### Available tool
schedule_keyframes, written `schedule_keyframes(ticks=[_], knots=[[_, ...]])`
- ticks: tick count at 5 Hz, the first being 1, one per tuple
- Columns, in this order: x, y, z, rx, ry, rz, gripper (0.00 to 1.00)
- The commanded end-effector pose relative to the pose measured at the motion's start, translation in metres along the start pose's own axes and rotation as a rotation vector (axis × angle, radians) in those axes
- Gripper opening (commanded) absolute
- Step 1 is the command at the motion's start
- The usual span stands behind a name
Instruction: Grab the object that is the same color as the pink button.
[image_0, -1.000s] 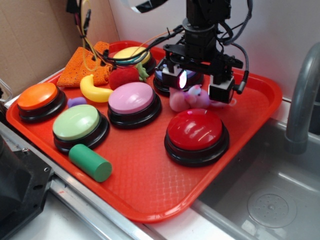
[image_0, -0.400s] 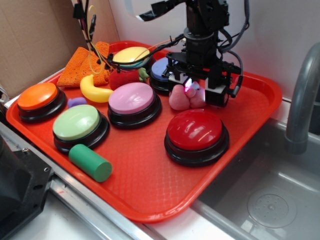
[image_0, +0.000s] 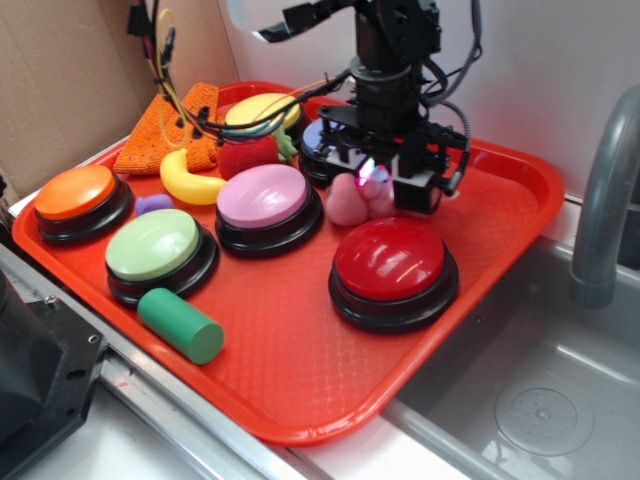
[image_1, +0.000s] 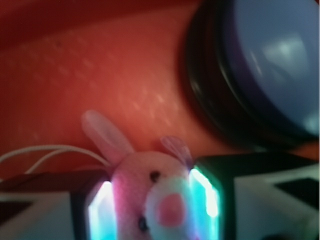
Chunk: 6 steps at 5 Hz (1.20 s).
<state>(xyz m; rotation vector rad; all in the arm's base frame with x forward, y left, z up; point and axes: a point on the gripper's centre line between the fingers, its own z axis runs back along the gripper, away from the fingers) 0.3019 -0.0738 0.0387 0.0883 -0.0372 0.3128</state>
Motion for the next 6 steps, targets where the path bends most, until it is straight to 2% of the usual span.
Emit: schedule_keyframes(ticks=[1,2,3,4,5,6], knots=[[-0.016,0.035,0.087,-0.131,-0.012,-0.189,0.0],[-0.044,0.05,0.114,-0.153,-0.016,-0.215,0.0],[-0.072,0.065,0.127,-0.183,0.007,-0.217,0.0],[-0.091,0.076,0.126,-0.215,0.035,-0.19,0.0],[-0.099,0.073,0.121,-0.201,0.012,-0.18,0.0],[-0.097,0.081,0.12,-0.186,0.017,-0.139,0.0]])
